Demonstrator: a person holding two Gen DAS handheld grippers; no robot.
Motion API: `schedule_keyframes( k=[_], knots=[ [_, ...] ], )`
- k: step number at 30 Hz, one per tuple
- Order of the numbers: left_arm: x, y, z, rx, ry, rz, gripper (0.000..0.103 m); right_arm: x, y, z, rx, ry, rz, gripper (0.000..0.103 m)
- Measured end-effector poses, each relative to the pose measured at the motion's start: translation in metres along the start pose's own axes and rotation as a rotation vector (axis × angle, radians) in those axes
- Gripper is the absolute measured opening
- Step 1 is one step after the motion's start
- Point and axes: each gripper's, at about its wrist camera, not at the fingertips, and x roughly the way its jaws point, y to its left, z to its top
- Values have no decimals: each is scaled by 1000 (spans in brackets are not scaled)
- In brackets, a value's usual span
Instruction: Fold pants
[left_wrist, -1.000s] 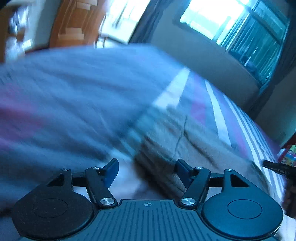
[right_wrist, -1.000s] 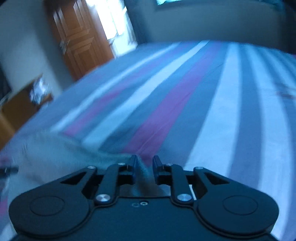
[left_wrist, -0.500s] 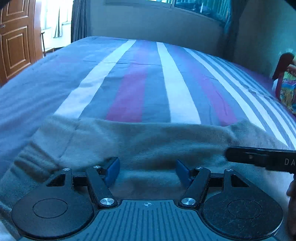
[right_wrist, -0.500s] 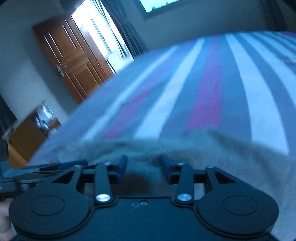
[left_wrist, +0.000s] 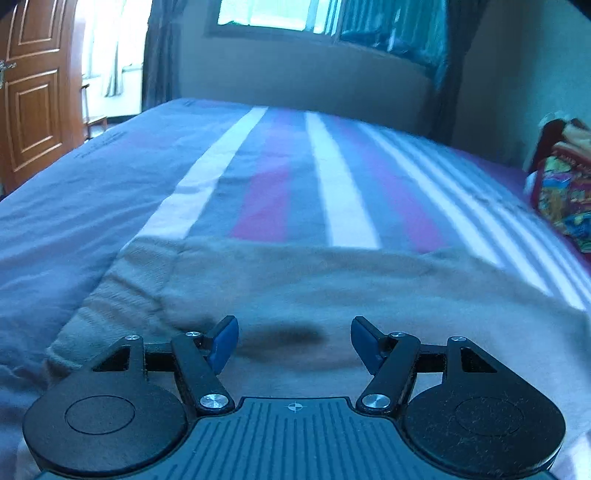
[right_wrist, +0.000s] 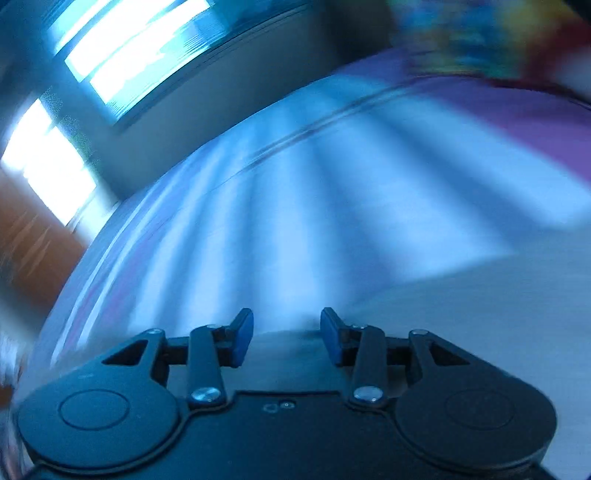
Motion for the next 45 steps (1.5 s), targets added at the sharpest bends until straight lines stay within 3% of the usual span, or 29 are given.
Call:
schedule_keyframes(
  k=[3, 6, 8, 10, 12, 14, 16, 17, 18, 24, 26, 29, 31, 35, 36, 37, 40, 42, 44, 45],
  knots=[
    [3, -21, 1, 45, 13, -27, 67, -23, -14, 6, 56, -29, 61, 44],
    [16, -33, -5, 94, 89, 3, 67, -18, 7, -5, -30, 45, 201, 43],
    [21, -23, -13, 75, 138, 47, 67, -6, 15, -11, -67, 108, 210, 43],
    [15, -7, -18, 43, 139, 73, 67, -2, -1, -11, -79, 112, 152, 40],
    [6, 5, -17, 27, 142, 97, 67, -11, -46, -1, 17, 65, 108, 19],
    [-8, 8, -15, 34, 135, 122, 67, -29, -82, 10, 99, 0, 5, 1],
    [-27, 5, -17, 31, 74, 103, 67, -57, -111, 20, 162, -57, -109, 6],
    [-35, 1, -19, 21, 47, 77, 67, -71, -116, 20, 183, -70, -121, 24],
    [-40, -5, -21, 10, 30, 56, 67, -85, -114, 18, 175, -81, -96, 31],
    [-41, -91, -45, 59, 8, -131, 67, -86, -22, -54, -32, 36, 166, 27],
    [-40, -116, -55, 100, 33, -133, 67, -73, 15, -79, -82, 71, 222, 27],
    [-30, -126, -75, 186, 83, -83, 67, -52, 29, -96, -116, 149, 236, 28],
    [-32, -118, -79, 207, 80, -65, 68, -45, 19, -101, -131, 168, 219, 18],
    [-39, -98, -70, 248, 114, 48, 69, -80, -43, -78, -47, 83, 142, 18],
    [-41, -92, -70, 253, 118, 80, 83, -92, -67, -68, -15, 44, 103, 16],
    [-42, -83, -69, 233, 123, 113, 94, -99, -85, -61, 12, 10, 60, 16],
    [-47, -47, -71, 84, 128, 85, 96, -131, -144, -35, 103, -96, -112, 8],
    [-49, -38, -74, 55, 118, 66, 96, -160, -165, -25, 154, -188, -219, 30],
    [-49, -40, -80, 62, 103, 69, 96, -186, -178, -27, 211, -270, -177, 31],
    [-48, -41, -81, 67, 100, 76, 96, -192, -184, -27, 239, -268, -161, 29]
  ],
)
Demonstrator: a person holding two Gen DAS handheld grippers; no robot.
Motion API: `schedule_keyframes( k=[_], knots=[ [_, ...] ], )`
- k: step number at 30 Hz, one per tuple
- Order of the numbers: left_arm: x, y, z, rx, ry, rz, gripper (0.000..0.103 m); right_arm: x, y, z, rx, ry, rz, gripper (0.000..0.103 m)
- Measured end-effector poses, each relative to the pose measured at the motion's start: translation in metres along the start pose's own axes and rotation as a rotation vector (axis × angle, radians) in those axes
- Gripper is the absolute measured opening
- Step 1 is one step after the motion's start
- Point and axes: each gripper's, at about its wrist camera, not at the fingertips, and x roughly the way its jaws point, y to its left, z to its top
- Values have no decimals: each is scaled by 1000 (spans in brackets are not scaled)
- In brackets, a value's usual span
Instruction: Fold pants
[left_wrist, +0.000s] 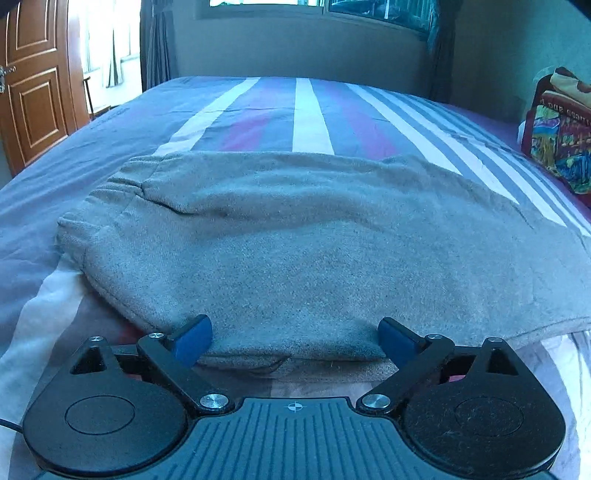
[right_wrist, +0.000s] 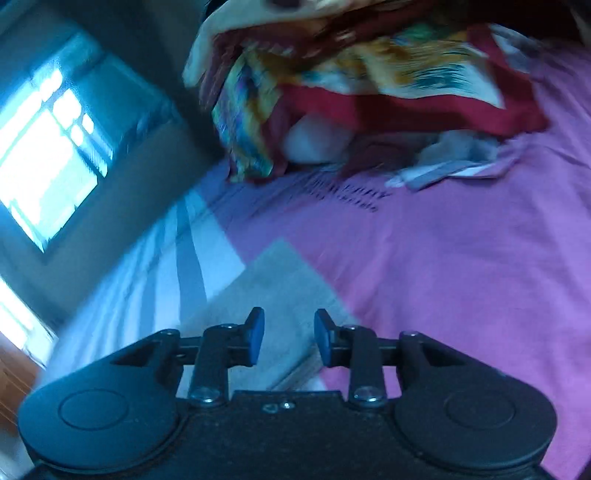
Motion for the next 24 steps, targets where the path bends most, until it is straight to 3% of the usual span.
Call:
schedule_keyframes(
  k=[8, 12, 14, 15, 16, 17, 20, 22, 24],
  knots=[
    [3, -1, 4, 3, 12, 5, 97, 26, -11, -7, 129, 125, 28, 18],
    [4, -2, 3, 3, 11, 9, 97, 21, 11, -5, 68, 93, 52, 13],
    [5, -3, 3, 3, 9, 13, 97, 29, 16, -2, 34, 108, -4, 16],
    [5, -3, 3, 4, 9, 13, 97, 36, 15, 1, 45, 128, 6, 5],
    [5, -2, 3, 4, 9, 12, 97, 40, 14, 2, 54, 141, 26, 5],
    [5, -2, 3, 3, 9, 9, 97, 37, 18, 5, 44, 122, 43, 4],
    [6, -1, 1, 2, 3, 8, 98, 10, 27, 15, 58, -15, 200, 4],
    [6, -2, 0, -2, -1, 10, 99, 15, 20, 12, 69, -12, 158, 4],
    [7, -3, 0, 0, -1, 15, 99, 40, -1, 2, 152, 117, 71, 4]
  ],
)
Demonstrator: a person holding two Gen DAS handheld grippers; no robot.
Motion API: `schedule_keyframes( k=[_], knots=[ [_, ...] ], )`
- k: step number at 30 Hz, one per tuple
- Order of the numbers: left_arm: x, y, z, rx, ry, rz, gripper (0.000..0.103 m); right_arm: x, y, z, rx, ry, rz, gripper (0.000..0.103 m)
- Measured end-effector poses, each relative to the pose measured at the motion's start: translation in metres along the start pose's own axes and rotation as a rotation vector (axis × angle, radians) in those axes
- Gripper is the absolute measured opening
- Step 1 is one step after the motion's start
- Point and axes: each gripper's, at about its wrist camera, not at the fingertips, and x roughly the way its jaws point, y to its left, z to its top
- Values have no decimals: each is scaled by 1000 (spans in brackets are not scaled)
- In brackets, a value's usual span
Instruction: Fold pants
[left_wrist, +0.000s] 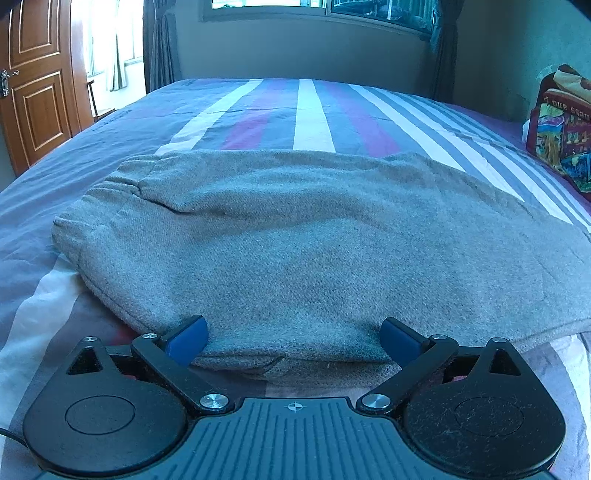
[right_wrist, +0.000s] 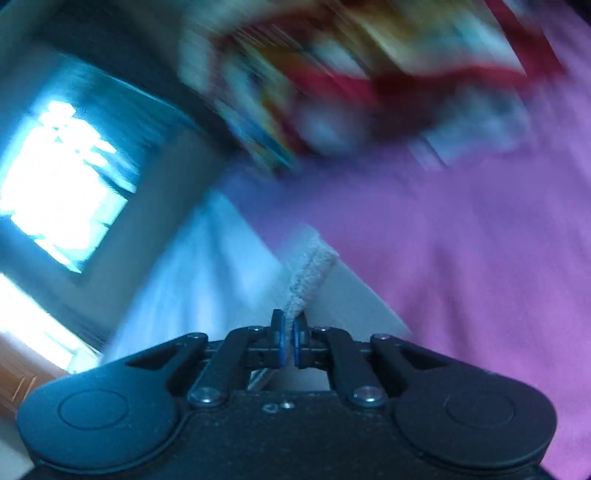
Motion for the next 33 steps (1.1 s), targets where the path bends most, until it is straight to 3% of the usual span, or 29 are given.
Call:
schedule_keyframes(
  k=[2, 8, 13, 15, 19, 20, 22, 25, 33],
  knots=[
    [-1, 1, 1, 0, 3, -3, 99, 5, -16, -5, 58, 41, 4, 5],
    [2, -1, -1, -1, -6, 2, 102, -25, -26, -15, 126, -21, 47, 29],
    [3, -3, 0, 0, -2, 8, 103, 7, -26, -5, 140, 26, 0, 28],
    [3, -3, 0, 0, 1, 8, 103, 13, -14, -1, 72, 50, -27, 11],
    [3, -4, 0, 1, -2, 10, 103, -15, 12, 1, -57, -76, 32, 10],
    [4, -3, 0, 1, -2, 11, 103, -10, 8, 0, -56, -65, -10, 10],
    [3, -3, 1, 2, 1, 9, 103, 12, -8, -5, -17, 40, -98, 9],
    [4, -2, 1, 3, 3, 5, 103, 6, -8, -8, -18, 19, -79, 13],
    [2, -3, -2, 6, -10, 8, 103, 4, -13, -2, 14, 54, -58, 13]
  ],
)
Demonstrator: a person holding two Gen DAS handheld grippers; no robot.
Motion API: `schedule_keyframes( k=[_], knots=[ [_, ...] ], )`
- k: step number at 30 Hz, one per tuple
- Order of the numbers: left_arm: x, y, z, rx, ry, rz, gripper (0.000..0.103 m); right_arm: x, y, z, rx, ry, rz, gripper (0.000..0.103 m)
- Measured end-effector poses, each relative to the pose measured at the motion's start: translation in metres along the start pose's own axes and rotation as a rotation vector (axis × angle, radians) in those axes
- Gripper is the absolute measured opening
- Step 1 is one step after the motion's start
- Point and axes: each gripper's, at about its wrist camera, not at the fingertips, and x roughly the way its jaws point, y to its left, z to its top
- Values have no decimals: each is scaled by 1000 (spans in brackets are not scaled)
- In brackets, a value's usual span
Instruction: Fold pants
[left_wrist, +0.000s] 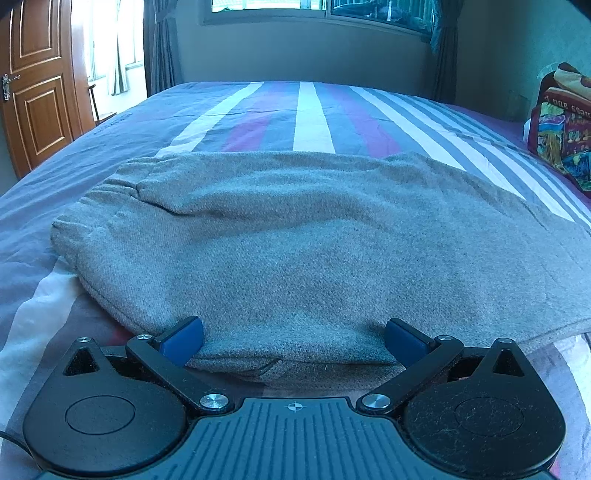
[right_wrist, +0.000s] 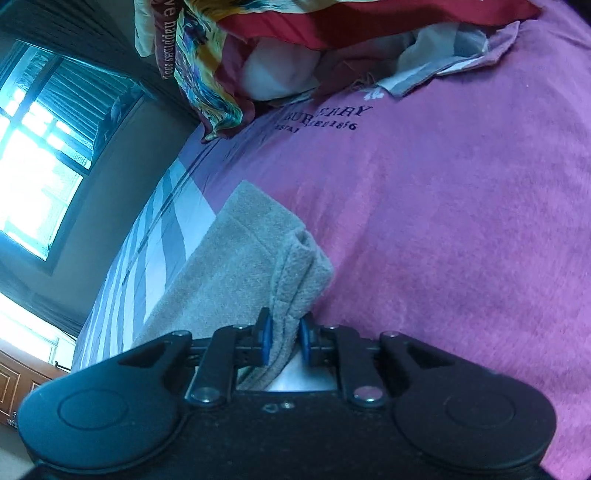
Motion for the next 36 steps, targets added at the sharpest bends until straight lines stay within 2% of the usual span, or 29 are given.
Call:
schedule_keyframes(
  k=[2, 4, 6, 9, 12, 14, 15, 16, 18, 20, 24, 27, 29, 31, 35, 36],
  knots=[
    [-7, -1, 2, 15, -9, 11, 103, 4, 3, 0, -8, 0, -9, 13],
    [-24, 3, 3, 5, -65, 22, 103, 6, 2, 1, -2, -2, -7, 13],
    [-40, 18, 1, -37, -133, 39, 103, 6, 1, 1, 4, 1, -2, 13],
    [-49, 58, 0, -160, -170, 85, 101, 7, 0, 2, -1, 6, -1, 13],
    [-37, 106, 1, -358, -127, 45, 66, 8, 2, 2, -11, 7, -11, 13],
    [-25, 133, 1, -477, -100, 26, 65, 9, 4, 1, -16, 5, -17, 13],
    [-19, 141, 2, -514, -90, 23, 62, 9, 5, 1, -17, 4, -21, 13],
    [-17, 147, 3, -537, -97, 11, 49, 9, 5, 0, -18, 4, -24, 13],
    [-13, 153, 7, -557, -106, -38, 34, 8, 7, 0, -20, 4, -29, 13],
    [-8, 155, 9, -565, -103, -59, 34, 8, 7, 0, -20, 5, -31, 13],
    [-12, 164, 3, -672, -183, -122, 34, 10, 7, -1, -11, -6, -31, 13],
    [-17, 158, 3, -680, -224, -154, 34, 10, 8, -2, -23, -10, -38, 14],
    [-3, 159, 5, -690, -155, -143, 34, 10, 8, -2, -21, -11, -36, 14],
    [15, 162, 4, -731, -99, -188, 34, 10, 8, -3, -20, -13, -36, 14],
    [37, 155, 10, -734, -58, -212, 31, 10, 9, -2, -24, -14, -38, 14],
    [39, 153, 16, -724, -63, -229, 11, 10, 8, -2, -23, -14, -38, 14]
  ],
)
